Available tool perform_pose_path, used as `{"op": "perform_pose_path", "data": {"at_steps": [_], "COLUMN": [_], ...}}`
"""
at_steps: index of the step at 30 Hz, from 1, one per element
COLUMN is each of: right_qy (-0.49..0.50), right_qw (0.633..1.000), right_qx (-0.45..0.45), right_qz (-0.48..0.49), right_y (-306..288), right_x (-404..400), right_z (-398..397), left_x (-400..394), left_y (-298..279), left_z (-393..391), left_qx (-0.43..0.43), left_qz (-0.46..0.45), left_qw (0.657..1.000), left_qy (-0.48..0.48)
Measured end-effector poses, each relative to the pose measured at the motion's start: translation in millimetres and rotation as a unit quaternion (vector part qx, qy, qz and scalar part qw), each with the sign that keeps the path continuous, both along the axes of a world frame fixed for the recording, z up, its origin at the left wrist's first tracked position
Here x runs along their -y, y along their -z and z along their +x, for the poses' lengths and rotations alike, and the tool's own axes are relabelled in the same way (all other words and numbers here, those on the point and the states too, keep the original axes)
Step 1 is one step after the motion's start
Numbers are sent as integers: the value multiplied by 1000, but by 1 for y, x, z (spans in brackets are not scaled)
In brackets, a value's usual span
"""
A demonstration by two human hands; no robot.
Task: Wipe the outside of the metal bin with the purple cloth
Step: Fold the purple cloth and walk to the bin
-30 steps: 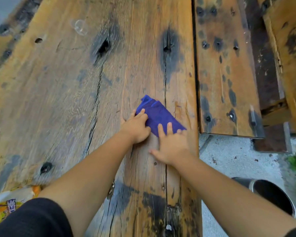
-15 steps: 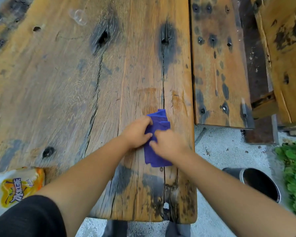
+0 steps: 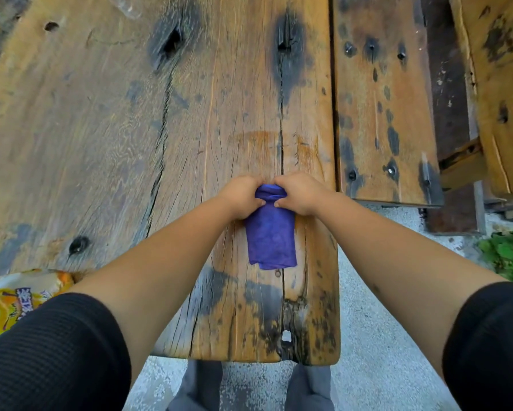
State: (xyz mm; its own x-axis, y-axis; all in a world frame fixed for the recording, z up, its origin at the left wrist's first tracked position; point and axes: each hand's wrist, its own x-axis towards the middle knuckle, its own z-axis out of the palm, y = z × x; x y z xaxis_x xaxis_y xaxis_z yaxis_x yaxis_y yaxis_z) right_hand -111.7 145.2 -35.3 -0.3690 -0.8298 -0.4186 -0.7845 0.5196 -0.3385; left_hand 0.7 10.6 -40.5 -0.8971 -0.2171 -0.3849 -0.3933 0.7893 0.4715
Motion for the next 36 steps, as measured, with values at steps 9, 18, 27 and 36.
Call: {"op": "perform_pose_path", "data": {"at_steps": [9, 18, 27, 36], "right_qy": [3, -147, -173, 215], "right_qw": [994, 984, 977, 968], "right_qx": [28, -89, -109, 35], "right_qz": [-107, -41, -63, -123], "right_y": [-27, -9, -11, -14], "right_x": [-33, -104, -113, -76], "right_z": [28, 92, 107, 91], "left_x": [-13, -46, -57, -57], "left_y": [-37, -21, -15, -13], "left_z": [38, 122, 103, 123], "left_qx": [-104, -18, -27, -47], "left_qz": [34, -44, -31, -138], "left_qw": [992, 979, 996, 979], "left_qy": [61, 196, 76, 142]}}
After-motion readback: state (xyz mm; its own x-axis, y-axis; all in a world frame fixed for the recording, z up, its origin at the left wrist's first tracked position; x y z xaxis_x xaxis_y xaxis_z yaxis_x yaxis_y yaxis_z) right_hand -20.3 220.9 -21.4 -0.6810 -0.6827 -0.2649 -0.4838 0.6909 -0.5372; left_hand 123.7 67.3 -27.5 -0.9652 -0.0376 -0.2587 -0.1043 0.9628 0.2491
